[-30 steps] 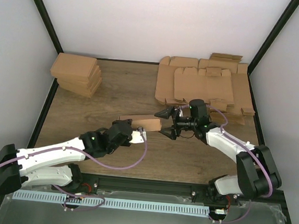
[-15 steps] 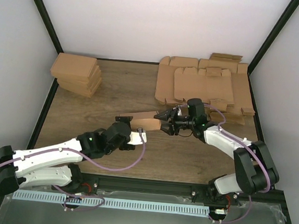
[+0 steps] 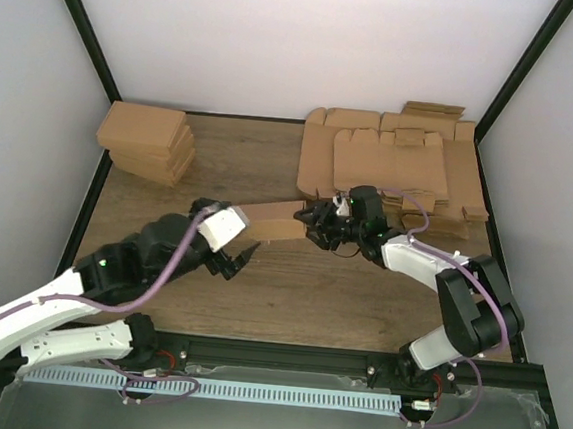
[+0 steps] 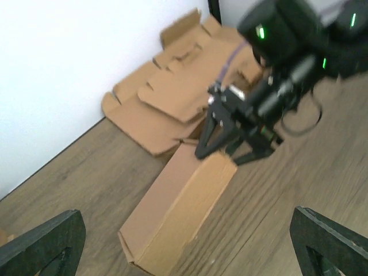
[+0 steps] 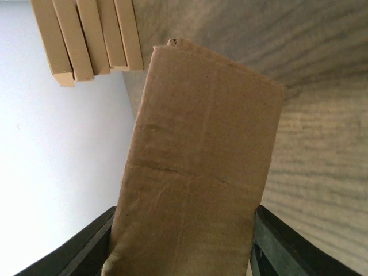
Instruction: Fold the paper box
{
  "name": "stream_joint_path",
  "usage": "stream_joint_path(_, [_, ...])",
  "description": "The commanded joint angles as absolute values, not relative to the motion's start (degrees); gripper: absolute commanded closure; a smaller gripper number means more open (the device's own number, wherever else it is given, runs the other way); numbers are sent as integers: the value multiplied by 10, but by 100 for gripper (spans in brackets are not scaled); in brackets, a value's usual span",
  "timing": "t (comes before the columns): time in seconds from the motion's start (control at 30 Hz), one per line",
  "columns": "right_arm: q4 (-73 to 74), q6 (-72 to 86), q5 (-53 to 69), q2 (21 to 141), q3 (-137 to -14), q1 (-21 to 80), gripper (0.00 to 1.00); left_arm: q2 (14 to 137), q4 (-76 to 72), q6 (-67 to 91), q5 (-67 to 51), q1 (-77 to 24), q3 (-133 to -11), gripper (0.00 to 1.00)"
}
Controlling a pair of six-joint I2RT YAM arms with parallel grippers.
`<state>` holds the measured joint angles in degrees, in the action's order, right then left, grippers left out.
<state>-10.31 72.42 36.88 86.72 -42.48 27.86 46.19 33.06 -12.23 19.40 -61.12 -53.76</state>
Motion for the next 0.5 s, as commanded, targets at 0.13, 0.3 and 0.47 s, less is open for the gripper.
stream_joint_path(0.13, [-233, 645, 256, 890, -413, 324, 56, 470, 457, 146, 299, -581, -655, 0])
stream_joint_path(0.3, [-298, 654, 201, 924, -400, 372, 56, 490, 461, 183, 180, -469, -652, 0])
stream_joint_path(0.47, [-346, 658, 107, 973, -418, 442, 56, 495, 459, 201, 89, -355, -634, 0])
